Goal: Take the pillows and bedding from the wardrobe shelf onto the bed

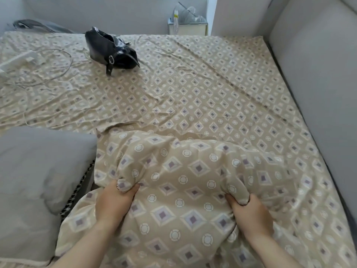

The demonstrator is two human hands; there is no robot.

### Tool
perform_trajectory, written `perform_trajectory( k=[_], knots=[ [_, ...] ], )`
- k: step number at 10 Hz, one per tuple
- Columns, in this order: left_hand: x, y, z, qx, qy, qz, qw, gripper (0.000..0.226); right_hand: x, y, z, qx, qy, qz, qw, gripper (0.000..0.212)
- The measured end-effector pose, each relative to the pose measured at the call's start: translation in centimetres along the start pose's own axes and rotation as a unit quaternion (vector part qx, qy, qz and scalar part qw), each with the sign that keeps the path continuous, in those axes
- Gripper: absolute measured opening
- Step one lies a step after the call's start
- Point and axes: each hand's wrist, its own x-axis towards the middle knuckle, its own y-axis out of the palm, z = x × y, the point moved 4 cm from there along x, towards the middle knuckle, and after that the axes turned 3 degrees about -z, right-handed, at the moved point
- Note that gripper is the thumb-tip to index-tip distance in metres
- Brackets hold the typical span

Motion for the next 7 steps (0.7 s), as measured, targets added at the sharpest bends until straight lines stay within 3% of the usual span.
perform_trajectory(
  k=[2,3,4,5,6,7],
  knots=[
    [0.5,-0.6,-0.5,0.012,-0.008,0.027,1.000,0.051,-0.2,-0.5,0.1,-0.018,0.018,0.012,1.000,0.064],
    [0.2,-1.9,-0.6,0.026,-0.039,0.024,0.999,0.072,-0.6,-1.9,0.7,-0.043,0.025,0.000,0.999,0.087],
    [0.0,-3.1,-0.8,0.079,-0.066,0.024,0.994,0.092,-1.9,-4.3,1.9,-0.001,0.011,0.003,1.000,0.098],
    [0.1,-3.6,-1.6,0.087,-0.032,0.040,0.995,0.101,-3.8,-7.8,4.6,0.118,-0.054,-0.006,0.992,0.080],
    [-0.3,-4.3,-3.7,0.073,0.061,0.055,0.994,0.105,-4.8,-15.1,9.1,0.264,-0.128,-0.023,0.956,0.060],
    [-0.1,-5.0,-6.9,0.058,0.174,0.059,0.981,0.099,-4.7,-25.1,14.0,0.300,-0.233,-0.073,0.922,0.036]
  ],
)
